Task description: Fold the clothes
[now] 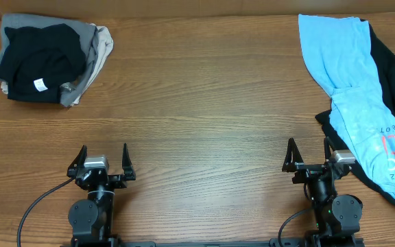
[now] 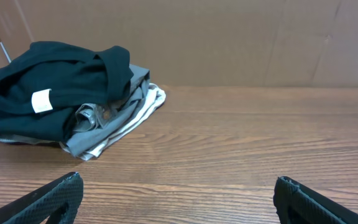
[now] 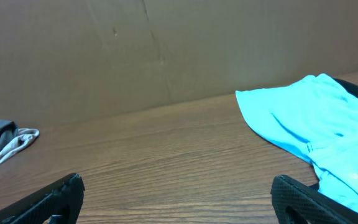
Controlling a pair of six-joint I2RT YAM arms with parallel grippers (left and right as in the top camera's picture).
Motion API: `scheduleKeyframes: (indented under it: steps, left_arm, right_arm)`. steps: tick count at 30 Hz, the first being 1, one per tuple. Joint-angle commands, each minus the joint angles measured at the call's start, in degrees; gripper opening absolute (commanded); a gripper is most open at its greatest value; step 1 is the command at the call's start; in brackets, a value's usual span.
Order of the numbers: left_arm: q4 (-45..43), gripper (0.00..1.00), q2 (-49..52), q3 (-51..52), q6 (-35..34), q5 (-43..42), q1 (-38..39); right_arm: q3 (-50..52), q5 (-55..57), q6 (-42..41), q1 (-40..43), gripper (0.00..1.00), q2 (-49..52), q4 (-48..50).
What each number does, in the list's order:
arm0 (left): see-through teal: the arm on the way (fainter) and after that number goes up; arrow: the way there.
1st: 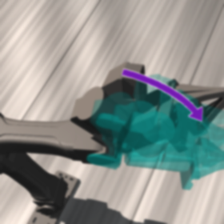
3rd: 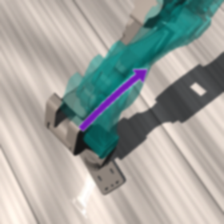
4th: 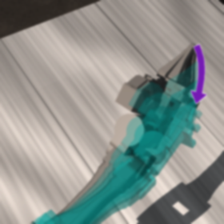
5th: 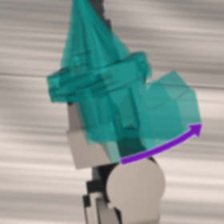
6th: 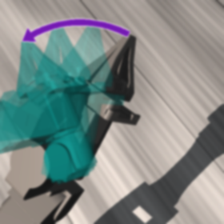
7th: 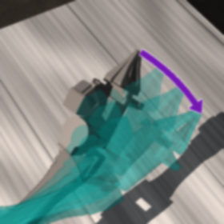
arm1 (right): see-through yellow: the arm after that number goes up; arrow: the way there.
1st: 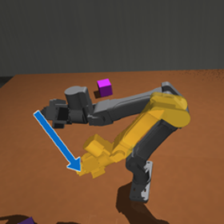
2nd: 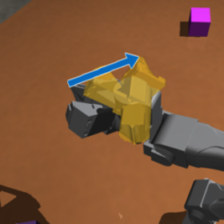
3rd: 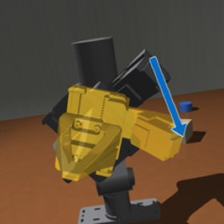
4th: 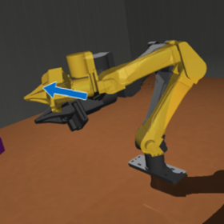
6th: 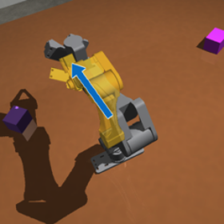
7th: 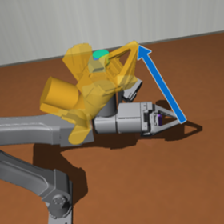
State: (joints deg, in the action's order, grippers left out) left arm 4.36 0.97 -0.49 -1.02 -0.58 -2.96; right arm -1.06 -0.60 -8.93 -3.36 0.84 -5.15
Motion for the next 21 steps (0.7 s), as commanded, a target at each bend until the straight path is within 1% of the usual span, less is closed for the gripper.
scheduleKeyframes:
  steps: [1, 21]
  left_arm:
    - [0.07, 1.0, -0.72, 0.22, 1.27, 0.59, 0.37]
    - [-1.18, 1.0, -0.72, 0.22, 1.11, 0.52, 0.33]
  right_arm:
    - [0.61, 0.55, 0.0, 0.44, 1.0, -0.68, 0.35]
    - [0.59, 0.57, 0.02, 0.44, 1.0, -0.68, 0.5]
